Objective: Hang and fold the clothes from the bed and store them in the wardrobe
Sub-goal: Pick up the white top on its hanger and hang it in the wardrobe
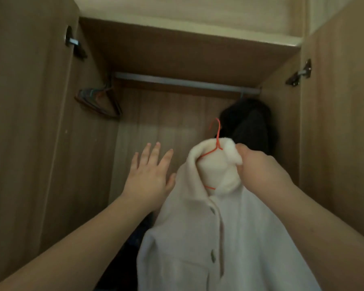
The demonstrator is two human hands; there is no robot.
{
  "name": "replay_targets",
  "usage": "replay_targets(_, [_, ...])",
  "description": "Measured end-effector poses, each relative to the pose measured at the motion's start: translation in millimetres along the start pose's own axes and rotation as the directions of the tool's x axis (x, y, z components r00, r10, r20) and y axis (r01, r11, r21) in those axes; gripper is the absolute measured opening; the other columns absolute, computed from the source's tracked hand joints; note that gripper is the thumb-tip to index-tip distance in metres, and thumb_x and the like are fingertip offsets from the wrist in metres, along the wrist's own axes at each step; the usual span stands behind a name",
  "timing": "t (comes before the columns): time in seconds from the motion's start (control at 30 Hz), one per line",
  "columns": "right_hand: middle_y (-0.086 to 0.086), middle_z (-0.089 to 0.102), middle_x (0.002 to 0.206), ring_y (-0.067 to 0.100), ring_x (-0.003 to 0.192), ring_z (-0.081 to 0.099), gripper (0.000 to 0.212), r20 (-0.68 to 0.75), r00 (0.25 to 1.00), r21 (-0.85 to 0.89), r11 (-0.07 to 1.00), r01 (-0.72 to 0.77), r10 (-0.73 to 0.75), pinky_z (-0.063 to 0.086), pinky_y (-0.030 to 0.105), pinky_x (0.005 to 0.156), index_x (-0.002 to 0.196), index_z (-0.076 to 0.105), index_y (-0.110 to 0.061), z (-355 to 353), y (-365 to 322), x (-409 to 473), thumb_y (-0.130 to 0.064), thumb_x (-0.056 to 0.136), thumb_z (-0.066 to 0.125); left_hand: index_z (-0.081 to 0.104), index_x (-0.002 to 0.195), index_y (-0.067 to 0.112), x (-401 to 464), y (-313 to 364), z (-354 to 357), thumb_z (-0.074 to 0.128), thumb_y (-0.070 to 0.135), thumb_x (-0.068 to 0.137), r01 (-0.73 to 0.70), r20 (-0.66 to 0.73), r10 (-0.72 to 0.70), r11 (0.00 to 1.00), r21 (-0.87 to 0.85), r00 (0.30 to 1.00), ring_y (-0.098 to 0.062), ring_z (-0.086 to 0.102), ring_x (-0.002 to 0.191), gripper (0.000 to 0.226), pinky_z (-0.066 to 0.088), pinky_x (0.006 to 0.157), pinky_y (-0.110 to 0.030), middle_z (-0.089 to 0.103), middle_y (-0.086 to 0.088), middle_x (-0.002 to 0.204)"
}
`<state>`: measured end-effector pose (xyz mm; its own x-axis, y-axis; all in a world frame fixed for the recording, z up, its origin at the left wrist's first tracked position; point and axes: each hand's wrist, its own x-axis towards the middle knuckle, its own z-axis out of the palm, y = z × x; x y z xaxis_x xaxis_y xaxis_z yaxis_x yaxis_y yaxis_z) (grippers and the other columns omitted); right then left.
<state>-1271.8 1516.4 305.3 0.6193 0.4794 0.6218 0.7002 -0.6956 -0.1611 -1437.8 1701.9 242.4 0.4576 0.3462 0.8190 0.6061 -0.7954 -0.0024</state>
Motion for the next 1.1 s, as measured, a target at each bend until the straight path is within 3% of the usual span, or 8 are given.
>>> replay_targets(0.2, [0.006,0.047,0.098,0.023,0.082,0.047,0.056,-0.135,0.990,0.025,0.999,-0.029,0.032,0.049,0.044,0.066,0.136,0.024,-0.037,14,3,100,-0.018,0.090,0.050,0.009,0.157,0.033,91,26,32,0.033,0.054,0.099,0.007,-0.129,-0.006,1.000,0.007,0.992,-0.026,-0.003,0.153,0.067,0.002,0.122,-0.046,0.003,-0.006,0.167])
replay_targets(0.33, [0.004,0.053,0.100,0.026,0.090,0.054,0.040,-0.196,0.980,0.025,0.999,0.042,-0.037,0.052,0.045,0.073,0.125,0.033,-0.033,31,8,153,-0.018,0.091,0.048,0.011,0.158,0.032,152,30,48,0.036,0.051,0.098,0.021,-0.199,-0.024,1.000,-0.018,0.980,-0.026,-0.002,0.153,0.068,0.006,0.123,-0.045,0.003,-0.006,0.167])
replay_targets(0.43, [0.009,0.059,0.117,0.033,0.105,0.059,0.044,-0.216,0.973,0.006,0.996,0.088,-0.085,0.050,0.044,0.075,0.132,0.034,-0.031,37,8,188,-0.014,0.093,0.046,0.013,0.157,0.032,192,24,66,0.037,0.050,0.097,0.002,-0.221,0.004,1.000,0.025,0.975,-0.027,0.001,0.153,0.067,0.010,0.123,-0.046,0.005,-0.007,0.167])
replay_targets(0.73, [0.011,0.050,0.136,0.033,0.108,0.057,0.081,-0.279,0.958,-0.071,0.996,0.053,-0.071,0.051,0.046,0.076,0.151,-0.009,-0.054,21,-6,295,-0.013,0.098,0.036,0.024,0.155,0.032,302,-8,111,0.034,0.049,0.091,-0.033,-0.362,0.055,0.997,0.066,0.931,-0.029,0.012,0.152,0.067,0.021,0.119,-0.046,0.018,-0.008,0.165])
replay_targets(0.93, [0.013,0.048,0.142,0.040,0.122,0.051,0.081,-0.438,0.894,-0.121,0.991,0.049,-0.097,0.051,0.050,0.091,0.157,0.000,-0.045,16,-8,348,-0.001,0.096,0.028,0.036,0.150,0.029,360,-13,139,0.034,0.049,0.085,-0.088,-0.441,0.095,0.995,0.035,0.893,-0.031,0.021,0.149,0.069,0.030,0.114,-0.050,0.030,-0.010,0.160])
replay_targets(1.1, [0.014,0.055,0.133,0.038,0.118,0.054,0.074,-0.438,0.895,-0.150,0.989,0.021,-0.086,0.047,0.046,0.075,0.156,0.015,-0.035,25,-15,381,0.000,0.094,0.035,0.037,0.150,0.028,378,-3,158,0.033,0.049,0.083,-0.122,-0.447,0.119,0.992,0.022,0.887,-0.032,0.022,0.149,0.070,0.033,0.112,-0.051,0.032,-0.010,0.159])
